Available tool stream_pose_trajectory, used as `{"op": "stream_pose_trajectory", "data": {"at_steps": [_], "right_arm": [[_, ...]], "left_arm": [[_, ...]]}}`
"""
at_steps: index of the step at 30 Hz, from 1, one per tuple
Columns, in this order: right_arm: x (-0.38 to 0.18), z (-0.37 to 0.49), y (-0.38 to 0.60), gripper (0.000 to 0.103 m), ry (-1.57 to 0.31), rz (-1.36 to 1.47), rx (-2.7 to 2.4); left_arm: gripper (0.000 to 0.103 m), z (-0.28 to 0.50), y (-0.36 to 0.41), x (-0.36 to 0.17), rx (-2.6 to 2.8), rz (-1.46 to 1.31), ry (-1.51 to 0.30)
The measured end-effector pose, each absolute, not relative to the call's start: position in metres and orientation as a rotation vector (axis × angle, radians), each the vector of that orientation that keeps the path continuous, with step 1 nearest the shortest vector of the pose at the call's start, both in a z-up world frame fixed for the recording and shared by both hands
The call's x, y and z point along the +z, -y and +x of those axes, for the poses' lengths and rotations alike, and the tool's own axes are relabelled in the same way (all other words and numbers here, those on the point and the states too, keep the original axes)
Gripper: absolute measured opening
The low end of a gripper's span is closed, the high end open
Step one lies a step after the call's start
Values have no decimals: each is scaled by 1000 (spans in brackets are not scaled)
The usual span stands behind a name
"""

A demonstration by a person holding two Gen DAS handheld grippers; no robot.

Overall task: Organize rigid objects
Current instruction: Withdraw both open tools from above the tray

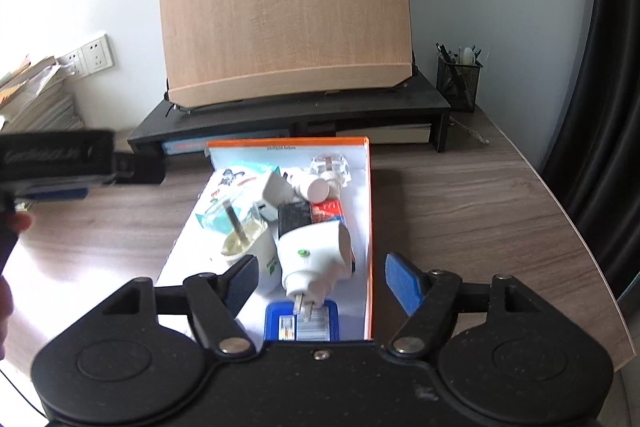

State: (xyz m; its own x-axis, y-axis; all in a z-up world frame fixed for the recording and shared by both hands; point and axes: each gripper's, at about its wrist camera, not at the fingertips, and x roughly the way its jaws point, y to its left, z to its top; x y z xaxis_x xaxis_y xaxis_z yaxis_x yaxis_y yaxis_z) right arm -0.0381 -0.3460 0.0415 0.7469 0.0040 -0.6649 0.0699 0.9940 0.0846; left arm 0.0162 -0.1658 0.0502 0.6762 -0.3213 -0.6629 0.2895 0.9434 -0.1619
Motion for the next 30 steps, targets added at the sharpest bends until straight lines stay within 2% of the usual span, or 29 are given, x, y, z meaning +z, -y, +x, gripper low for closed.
{"op": "stream_pose_trajectory", "data": {"at_steps": [18, 30], "right_arm": [[39, -101, 318, 88, -796, 145, -104], [40, -125, 310, 88, -807, 153, -131]], "left_arm": [[103, -58, 153, 30, -330, 63, -828], [103, -73, 148, 28, -340, 90, -841]]}}
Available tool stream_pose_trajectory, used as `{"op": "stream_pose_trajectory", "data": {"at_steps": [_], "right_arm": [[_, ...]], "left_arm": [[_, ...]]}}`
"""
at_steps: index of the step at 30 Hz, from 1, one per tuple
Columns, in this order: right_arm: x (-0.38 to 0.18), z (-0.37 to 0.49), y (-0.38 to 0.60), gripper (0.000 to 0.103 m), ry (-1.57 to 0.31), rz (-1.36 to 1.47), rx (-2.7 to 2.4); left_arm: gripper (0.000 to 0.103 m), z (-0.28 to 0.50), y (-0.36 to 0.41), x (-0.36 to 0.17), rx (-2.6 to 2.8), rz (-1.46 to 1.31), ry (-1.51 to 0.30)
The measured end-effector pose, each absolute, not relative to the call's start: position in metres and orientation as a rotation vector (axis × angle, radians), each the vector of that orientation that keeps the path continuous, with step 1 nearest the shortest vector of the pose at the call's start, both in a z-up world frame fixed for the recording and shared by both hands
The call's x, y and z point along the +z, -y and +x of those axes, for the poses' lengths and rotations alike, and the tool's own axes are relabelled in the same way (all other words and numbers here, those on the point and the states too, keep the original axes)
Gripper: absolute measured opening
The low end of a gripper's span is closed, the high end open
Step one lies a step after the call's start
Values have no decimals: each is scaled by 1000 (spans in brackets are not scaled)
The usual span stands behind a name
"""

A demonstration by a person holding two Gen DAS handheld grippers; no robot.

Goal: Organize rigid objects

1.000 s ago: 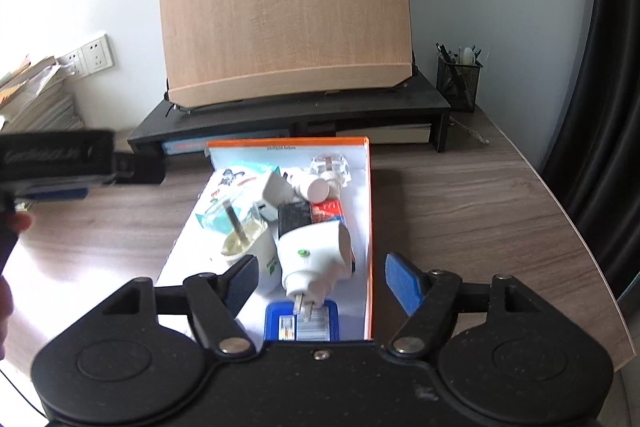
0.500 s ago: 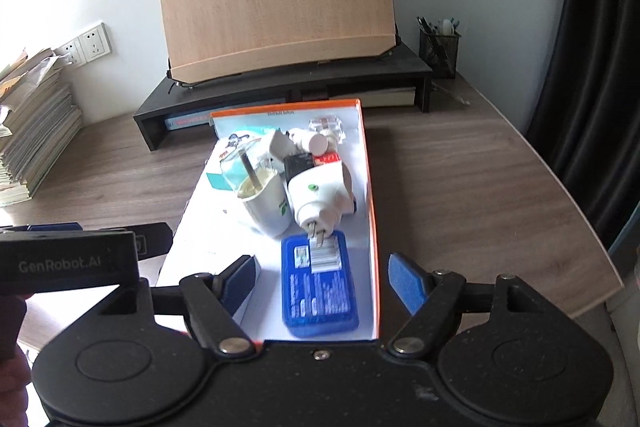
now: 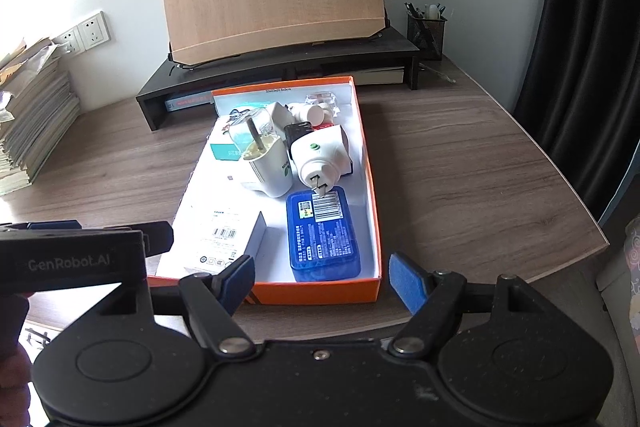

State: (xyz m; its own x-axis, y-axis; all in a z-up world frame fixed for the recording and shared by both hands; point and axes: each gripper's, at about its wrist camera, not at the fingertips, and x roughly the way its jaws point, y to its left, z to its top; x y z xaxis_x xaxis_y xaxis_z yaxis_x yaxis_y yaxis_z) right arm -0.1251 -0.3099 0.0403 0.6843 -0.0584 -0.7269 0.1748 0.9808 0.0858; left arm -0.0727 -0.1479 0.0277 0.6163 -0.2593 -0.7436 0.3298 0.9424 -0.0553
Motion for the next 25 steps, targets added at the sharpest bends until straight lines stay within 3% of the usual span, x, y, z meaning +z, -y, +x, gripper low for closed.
{"op": "stream_pose_trajectory", "data": {"at_steps": [25], "right_arm": [[40, -127, 299, 88, -818, 134, -144]], "left_arm": [[103, -69, 142, 20, -364, 84, -882]]}}
